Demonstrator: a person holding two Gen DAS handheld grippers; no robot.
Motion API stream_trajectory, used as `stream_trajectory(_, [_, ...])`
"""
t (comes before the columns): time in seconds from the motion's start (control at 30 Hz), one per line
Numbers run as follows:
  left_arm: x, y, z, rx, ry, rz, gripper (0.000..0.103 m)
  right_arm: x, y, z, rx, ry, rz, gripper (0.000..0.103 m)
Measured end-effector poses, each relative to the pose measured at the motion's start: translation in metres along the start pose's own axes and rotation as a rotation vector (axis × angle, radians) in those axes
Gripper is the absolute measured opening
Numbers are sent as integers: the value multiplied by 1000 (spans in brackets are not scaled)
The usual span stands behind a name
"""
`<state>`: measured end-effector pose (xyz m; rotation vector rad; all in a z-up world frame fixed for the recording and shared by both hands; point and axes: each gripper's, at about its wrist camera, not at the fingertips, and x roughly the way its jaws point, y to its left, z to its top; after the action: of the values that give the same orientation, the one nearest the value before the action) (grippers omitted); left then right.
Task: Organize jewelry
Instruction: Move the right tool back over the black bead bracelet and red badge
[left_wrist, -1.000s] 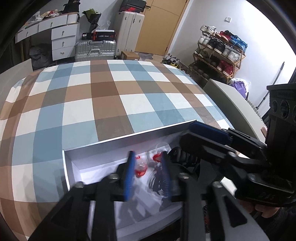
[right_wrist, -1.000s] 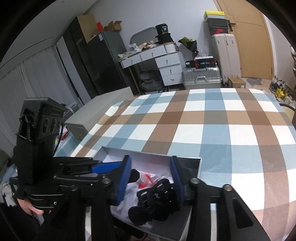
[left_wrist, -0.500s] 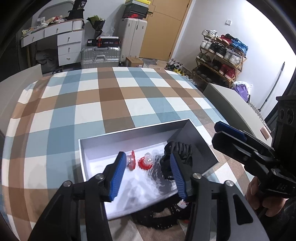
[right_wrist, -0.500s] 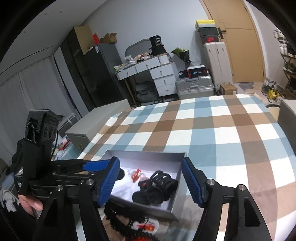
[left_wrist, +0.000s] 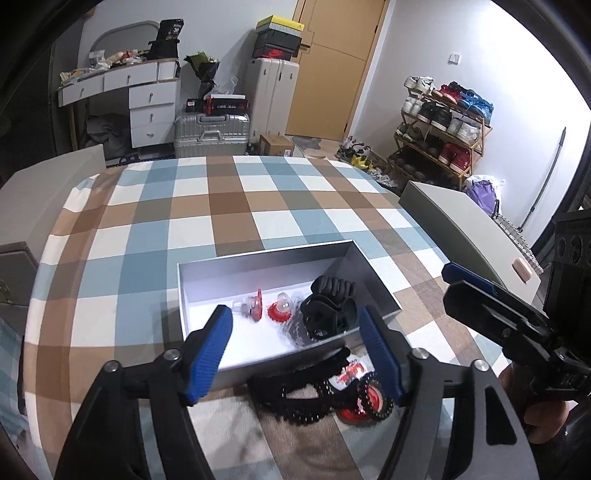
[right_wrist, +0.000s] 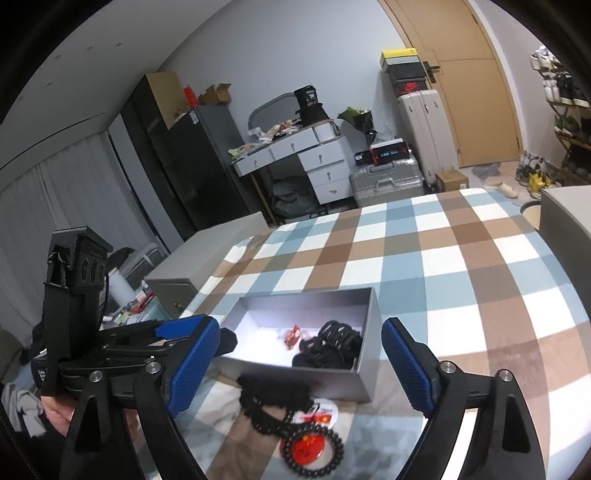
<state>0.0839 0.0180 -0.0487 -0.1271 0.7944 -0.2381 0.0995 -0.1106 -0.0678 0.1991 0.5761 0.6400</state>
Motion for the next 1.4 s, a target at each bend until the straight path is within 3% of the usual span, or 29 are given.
stream_trajectory(0.13, [-7,-1,-6,-10,-14,25,78,-9,6,-8,-19,-7,-15,99])
stream_trajectory(0.47, [-25,-3,-28,-38,-96,94,84,-16,7,-40,-38,51,-39,102])
stream_trajectory(0.63, [-21,1,-44,-44,-70,120,87,-11,8,-55,-61,104,-53,102])
stream_trajectory(0.8, [-18,6,-60,-64,-31,116,98,-1,10,-70,-65,175,-43,102])
stream_trajectory(1.0, [-18,9,-70,-75,-3,116,99,20,7,-79,-48,261,-41,102])
stream_trajectory(1.23, [-17,18,-77,-107,39,114,99,29,7,-81,-60,285,-65,101])
stream_trajectory(1.4, [-15,23,-82,-126,61,91,99,38,4,-81,-56,318,-83,90])
